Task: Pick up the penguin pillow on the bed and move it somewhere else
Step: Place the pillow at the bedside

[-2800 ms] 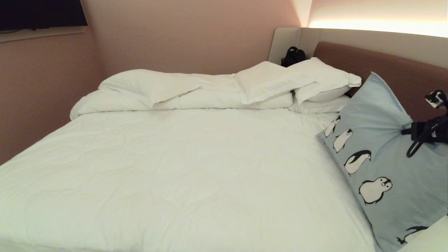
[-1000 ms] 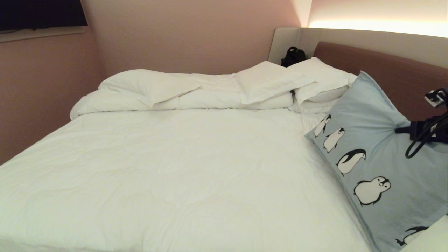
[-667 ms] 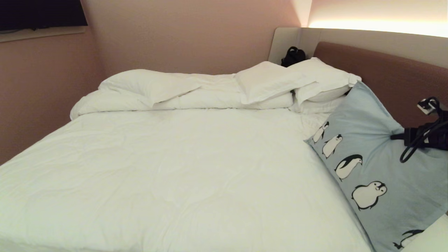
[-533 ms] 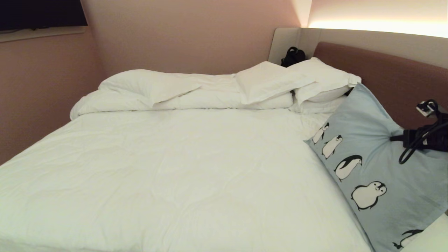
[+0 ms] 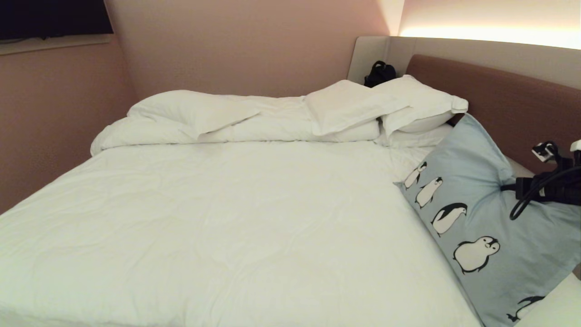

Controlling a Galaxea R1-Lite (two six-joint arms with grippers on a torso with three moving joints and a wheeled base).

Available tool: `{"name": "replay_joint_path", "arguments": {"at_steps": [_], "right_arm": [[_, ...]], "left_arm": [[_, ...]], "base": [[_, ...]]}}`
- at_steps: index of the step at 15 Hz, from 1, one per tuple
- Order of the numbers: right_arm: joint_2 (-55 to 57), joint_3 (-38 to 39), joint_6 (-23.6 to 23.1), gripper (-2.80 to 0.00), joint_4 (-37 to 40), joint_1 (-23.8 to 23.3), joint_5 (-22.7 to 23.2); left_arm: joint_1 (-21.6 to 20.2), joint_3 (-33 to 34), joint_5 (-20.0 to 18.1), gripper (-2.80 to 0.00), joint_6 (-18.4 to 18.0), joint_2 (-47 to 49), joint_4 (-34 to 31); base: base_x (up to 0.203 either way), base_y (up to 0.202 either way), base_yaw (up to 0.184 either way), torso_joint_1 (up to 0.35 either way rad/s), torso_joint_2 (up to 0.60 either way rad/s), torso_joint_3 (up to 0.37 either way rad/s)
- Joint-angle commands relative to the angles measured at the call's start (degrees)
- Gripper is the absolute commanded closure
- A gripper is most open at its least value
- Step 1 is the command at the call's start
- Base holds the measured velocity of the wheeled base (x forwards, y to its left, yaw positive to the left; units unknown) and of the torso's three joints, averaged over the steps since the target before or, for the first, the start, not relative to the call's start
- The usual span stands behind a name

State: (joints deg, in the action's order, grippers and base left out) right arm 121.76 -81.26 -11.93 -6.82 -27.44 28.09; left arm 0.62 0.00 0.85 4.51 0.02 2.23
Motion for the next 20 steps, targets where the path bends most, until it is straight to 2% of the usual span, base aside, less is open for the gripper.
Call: {"name": "replay_joint_path", "arguments": {"at_steps": [1,7,8,14,20], "right_arm": [[1.8,-0.5,0.0,0.00,0.1,-0.1,-0.1],[2.8,-0.8,-0.3,0.00,-0.6,-0.7,-0.3],[3.0,-0.8,-0.3,-2.80,-1.2,-0.7,-0.3],[1.5,-1.4,-0.2,-2.80,-1.5,-1.5,-0.3],[-4.8,-2.5,0.0,-2.80,-1.3,-3.4,0.0]], "left_arm": [[0.0,0.0,0.0,0.00,0.1,0.0,0.1],[0.0,0.0,0.0,0.00,0.1,0.0,0.1],[0.0,0.0,0.0,0.00,0.1,0.0,0.1],[-0.1,0.0,0.0,0.00,0.1,0.0,0.1],[0.0,0.0,0.0,0.00,0.1,0.0,0.1]], "base": [[0.000,0.000,0.000,0.000,0.00,0.000],[0.000,0.000,0.000,0.000,0.00,0.000],[0.000,0.000,0.000,0.000,0.00,0.000],[0.000,0.000,0.000,0.000,0.00,0.000],[0.000,0.000,0.000,0.000,0.00,0.000]]}}
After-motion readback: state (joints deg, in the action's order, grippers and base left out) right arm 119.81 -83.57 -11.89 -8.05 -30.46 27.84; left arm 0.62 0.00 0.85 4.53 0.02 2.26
